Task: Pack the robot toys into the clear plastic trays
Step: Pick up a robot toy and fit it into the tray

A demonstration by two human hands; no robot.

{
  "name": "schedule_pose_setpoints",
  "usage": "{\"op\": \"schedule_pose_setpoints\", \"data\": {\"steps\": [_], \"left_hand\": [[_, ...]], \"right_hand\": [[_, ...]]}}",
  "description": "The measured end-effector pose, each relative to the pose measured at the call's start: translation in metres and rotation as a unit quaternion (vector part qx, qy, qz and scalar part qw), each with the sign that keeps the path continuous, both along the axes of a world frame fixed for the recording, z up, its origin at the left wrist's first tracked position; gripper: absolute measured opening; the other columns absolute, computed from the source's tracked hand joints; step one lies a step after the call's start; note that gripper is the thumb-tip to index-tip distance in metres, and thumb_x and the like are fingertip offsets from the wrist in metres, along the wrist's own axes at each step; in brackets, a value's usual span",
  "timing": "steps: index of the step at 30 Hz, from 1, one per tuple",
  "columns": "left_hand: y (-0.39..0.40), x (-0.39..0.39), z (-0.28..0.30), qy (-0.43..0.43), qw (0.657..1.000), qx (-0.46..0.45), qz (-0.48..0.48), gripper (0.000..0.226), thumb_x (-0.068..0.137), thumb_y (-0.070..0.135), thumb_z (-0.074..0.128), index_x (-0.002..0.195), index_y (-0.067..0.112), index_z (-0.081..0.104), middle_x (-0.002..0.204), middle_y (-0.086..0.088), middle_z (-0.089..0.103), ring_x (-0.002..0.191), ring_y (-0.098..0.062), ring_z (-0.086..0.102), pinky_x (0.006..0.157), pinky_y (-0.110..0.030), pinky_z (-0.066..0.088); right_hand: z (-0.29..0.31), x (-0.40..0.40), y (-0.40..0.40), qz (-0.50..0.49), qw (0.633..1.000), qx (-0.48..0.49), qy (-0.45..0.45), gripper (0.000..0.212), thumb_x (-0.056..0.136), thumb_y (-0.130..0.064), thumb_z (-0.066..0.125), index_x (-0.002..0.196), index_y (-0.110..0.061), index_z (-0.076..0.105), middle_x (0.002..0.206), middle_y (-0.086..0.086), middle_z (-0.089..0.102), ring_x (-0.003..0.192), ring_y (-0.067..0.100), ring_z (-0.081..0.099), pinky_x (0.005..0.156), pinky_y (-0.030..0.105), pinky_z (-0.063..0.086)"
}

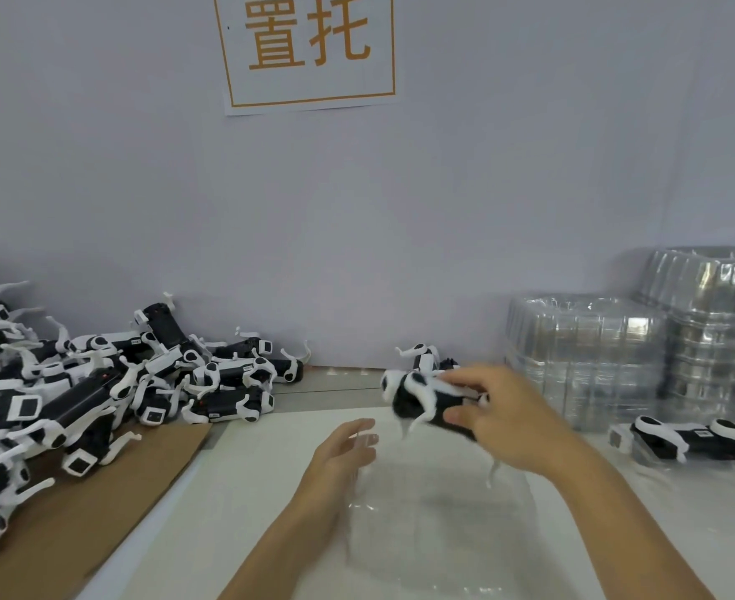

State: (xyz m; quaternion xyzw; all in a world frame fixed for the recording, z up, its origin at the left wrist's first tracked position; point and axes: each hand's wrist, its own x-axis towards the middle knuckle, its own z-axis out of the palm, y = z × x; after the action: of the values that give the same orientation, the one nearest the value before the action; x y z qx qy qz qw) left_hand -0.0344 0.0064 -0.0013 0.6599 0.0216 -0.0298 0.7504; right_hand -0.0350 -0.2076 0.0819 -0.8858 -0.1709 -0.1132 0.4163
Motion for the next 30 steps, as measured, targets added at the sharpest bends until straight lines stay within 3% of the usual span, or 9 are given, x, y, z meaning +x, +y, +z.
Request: {"op": "schedule_pose_setpoints", "data": {"steps": [4, 5, 7, 10, 13, 17, 20, 25, 30], "left_hand": [[0.001, -0.002, -0.002, -0.017, 1.0, -0.001, -0.024, 0.026, 0.078, 0.015, 0.062, 0.101, 0.016, 0.072, 0.094, -0.01, 0.069, 0.078, -0.022, 0.069, 0.058, -0.027, 0.053], [0.003, -0.001, -0.003, -0.017, 1.0, 0.0, -0.017, 0.026, 0.077, 0.017, 0.063, 0.101, 0.015, 0.072, 0.094, -0.011, 0.069, 0.078, -0.023, 0.069, 0.058, -0.03, 0.055], [0.006, 0.001, -0.003, -0.022, 0.999, 0.021, 0.011, 0.033, 0.07, 0.024, 0.068, 0.102, 0.017, 0.073, 0.109, -0.012, 0.07, 0.098, -0.03, 0.068, 0.081, -0.045, 0.057], [0.006, 0.001, -0.001, -0.034, 0.998, 0.043, 0.038, 0.043, 0.062, 0.02, 0.067, 0.104, 0.019, 0.074, 0.113, -0.004, 0.071, 0.11, -0.023, 0.065, 0.105, -0.045, 0.046], [0.002, -0.002, 0.001, -0.014, 0.999, 0.014, 0.044, 0.038, 0.069, 0.024, 0.068, 0.107, 0.019, 0.068, 0.115, 0.0, 0.07, 0.105, -0.017, 0.065, 0.098, -0.041, 0.049], [0.006, 0.001, 0.002, 0.031, 0.997, -0.056, 0.037, 0.038, 0.079, 0.023, 0.073, 0.113, 0.009, 0.061, 0.107, -0.01, 0.065, 0.095, -0.027, 0.064, 0.09, -0.049, 0.051], [0.012, 0.003, 0.004, 0.026, 0.999, 0.031, 0.026, 0.025, 0.089, 0.016, 0.068, 0.112, 0.016, 0.058, 0.111, -0.007, 0.066, 0.089, -0.023, 0.066, 0.08, -0.04, 0.051], [0.014, 0.008, 0.007, 0.018, 0.99, 0.125, 0.067, 0.034, 0.081, 0.001, 0.063, 0.108, 0.021, 0.058, 0.114, 0.0, 0.066, 0.104, -0.022, 0.062, 0.074, -0.031, 0.044], [0.011, 0.006, 0.005, 0.006, 0.988, 0.123, 0.093, 0.024, 0.088, 0.005, 0.058, 0.106, 0.021, 0.061, 0.111, 0.001, 0.068, 0.099, -0.018, 0.062, 0.086, -0.035, 0.047]], "right_hand": [[-0.023, 0.003, 0.026, 0.026, 0.993, -0.09, 0.067, 0.032, 0.091, -0.015, 0.067, 0.121, -0.026, 0.067, 0.11, -0.011, 0.061, 0.098, 0.006, 0.058, 0.08, 0.016, 0.041], [-0.024, 0.004, 0.026, 0.017, 0.992, -0.1, 0.076, 0.03, 0.091, -0.015, 0.066, 0.119, -0.026, 0.067, 0.112, -0.007, 0.061, 0.098, 0.012, 0.06, 0.079, 0.02, 0.044], [-0.024, 0.007, 0.018, 0.0, 0.991, -0.106, 0.085, 0.029, 0.089, -0.014, 0.068, 0.115, -0.027, 0.069, 0.109, -0.005, 0.063, 0.087, 0.013, 0.062, 0.069, 0.018, 0.045], [-0.027, 0.01, 0.011, 0.004, 0.985, -0.132, 0.107, 0.039, 0.082, -0.013, 0.075, 0.115, -0.033, 0.07, 0.106, -0.014, 0.058, 0.087, 0.007, 0.057, 0.065, 0.013, 0.04], [-0.037, 0.009, 0.02, 0.024, 0.988, -0.11, 0.11, 0.038, 0.078, -0.008, 0.072, 0.106, -0.034, 0.074, 0.105, -0.012, 0.06, 0.096, 0.01, 0.06, 0.074, 0.019, 0.048], [-0.043, 0.009, 0.028, 0.024, 0.99, -0.109, 0.09, 0.025, 0.078, -0.009, 0.067, 0.093, -0.027, 0.073, 0.098, 0.004, 0.063, 0.095, 0.027, 0.062, 0.079, 0.037, 0.052], [-0.052, 0.009, 0.036, -0.022, 0.984, -0.171, 0.034, 0.03, 0.079, -0.014, 0.066, 0.103, -0.028, 0.074, 0.109, -0.001, 0.055, 0.106, 0.023, 0.053, 0.086, 0.036, 0.05], [-0.052, 0.003, 0.042, -0.026, 0.99, -0.135, -0.024, 0.023, 0.088, -0.03, 0.068, 0.109, -0.035, 0.071, 0.113, -0.015, 0.06, 0.105, 0.009, 0.052, 0.09, 0.024, 0.04], [-0.047, -0.005, 0.06, 0.073, 0.991, -0.112, -0.001, 0.016, 0.091, -0.025, 0.062, 0.095, -0.023, 0.077, 0.095, -0.01, 0.069, 0.091, 0.012, 0.063, 0.087, 0.039, 0.053]]}}
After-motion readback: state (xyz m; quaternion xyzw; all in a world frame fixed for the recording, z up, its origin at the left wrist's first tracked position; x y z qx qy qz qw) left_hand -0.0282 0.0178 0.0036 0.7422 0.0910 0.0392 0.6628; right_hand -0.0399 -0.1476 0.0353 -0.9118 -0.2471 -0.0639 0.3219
